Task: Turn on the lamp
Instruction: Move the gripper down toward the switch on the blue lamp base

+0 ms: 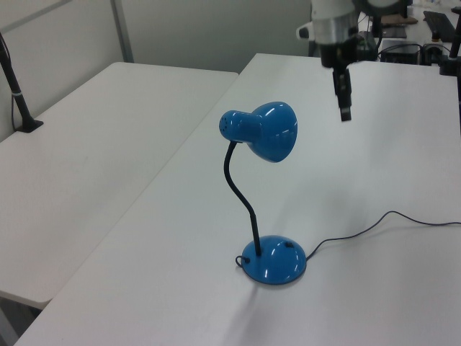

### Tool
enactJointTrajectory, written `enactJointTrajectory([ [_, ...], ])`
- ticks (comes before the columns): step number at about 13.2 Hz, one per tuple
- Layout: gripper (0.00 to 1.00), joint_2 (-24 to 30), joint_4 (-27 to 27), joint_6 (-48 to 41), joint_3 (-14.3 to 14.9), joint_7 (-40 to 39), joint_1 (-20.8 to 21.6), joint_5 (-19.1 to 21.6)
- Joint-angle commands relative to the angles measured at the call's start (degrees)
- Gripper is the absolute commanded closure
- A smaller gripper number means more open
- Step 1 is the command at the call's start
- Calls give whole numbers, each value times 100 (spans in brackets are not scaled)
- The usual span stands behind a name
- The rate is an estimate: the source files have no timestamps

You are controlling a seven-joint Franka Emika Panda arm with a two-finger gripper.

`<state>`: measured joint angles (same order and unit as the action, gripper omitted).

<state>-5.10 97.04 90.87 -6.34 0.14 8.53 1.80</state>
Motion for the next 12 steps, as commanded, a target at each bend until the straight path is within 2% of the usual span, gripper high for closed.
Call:
enactJointTrajectory([
  [1, 100, -149, 95, 500, 28, 1828, 394, 476],
  [2, 100, -149, 217, 806, 28, 2198, 421, 888],
  [4, 100, -176, 507, 1395, 28, 2612, 456, 1278],
  [6, 100, -298, 893, 2272, 10, 3051, 762, 1480],
  [8, 100, -395, 1237, 3039, -112, 3282, 887, 1595],
  [12, 100, -808, 1299, 3699, -174, 3589, 1009, 2174],
])
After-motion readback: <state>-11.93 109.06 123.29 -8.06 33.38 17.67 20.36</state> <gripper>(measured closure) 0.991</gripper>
